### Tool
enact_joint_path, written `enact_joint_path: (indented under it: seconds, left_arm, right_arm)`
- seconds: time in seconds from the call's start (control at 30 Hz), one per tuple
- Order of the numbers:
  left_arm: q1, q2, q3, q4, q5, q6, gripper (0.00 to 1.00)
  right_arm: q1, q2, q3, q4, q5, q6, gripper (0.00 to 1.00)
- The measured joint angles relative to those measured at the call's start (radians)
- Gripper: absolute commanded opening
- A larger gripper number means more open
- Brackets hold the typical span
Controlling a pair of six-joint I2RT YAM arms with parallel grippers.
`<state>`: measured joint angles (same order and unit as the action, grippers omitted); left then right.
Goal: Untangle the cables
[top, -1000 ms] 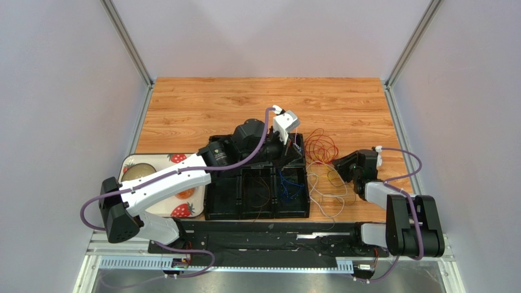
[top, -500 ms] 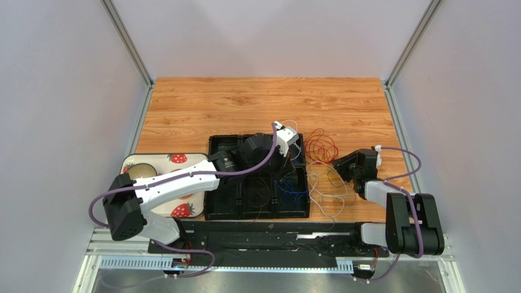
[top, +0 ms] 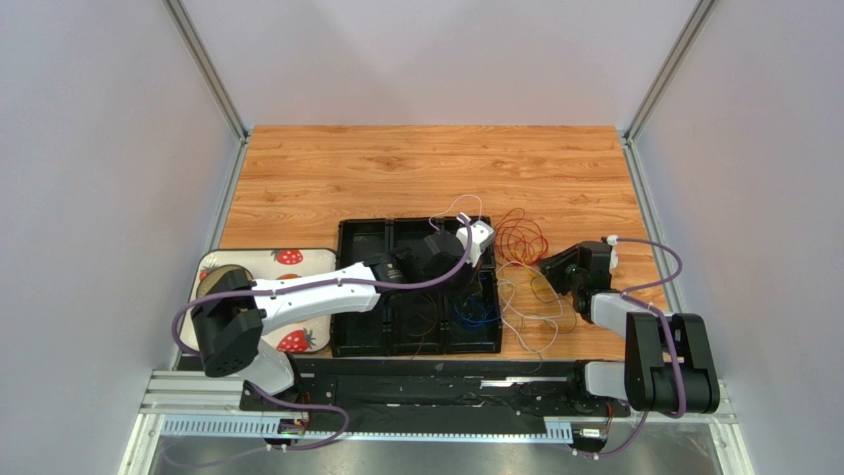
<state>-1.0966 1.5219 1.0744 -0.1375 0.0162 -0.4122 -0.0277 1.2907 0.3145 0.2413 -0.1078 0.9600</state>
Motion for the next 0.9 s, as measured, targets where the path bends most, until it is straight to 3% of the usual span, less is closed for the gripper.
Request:
enact_joint_path:
  seconds: [0.53, 0.8, 0.9]
  left_arm:
    - [-0.034, 0.265, 0.010, 0.022, -0.038, -0.055, 0.00]
    - [-0.034, 0.372, 0.123, -0.011, -0.051, -0.057, 0.00]
    - [-0.034, 0.393, 0.145, -0.045, -0.063, -0.055, 0.18]
  right_arm:
    - [0.000, 0.005, 0.001, 0.002, -0.003, -0.007, 0.34]
    - [0.000, 0.006, 0.001, 0.002, -0.006, -0.007, 0.33]
    - [0.000, 0.008, 0.001, 0.003, -0.007, -0.007, 0.33]
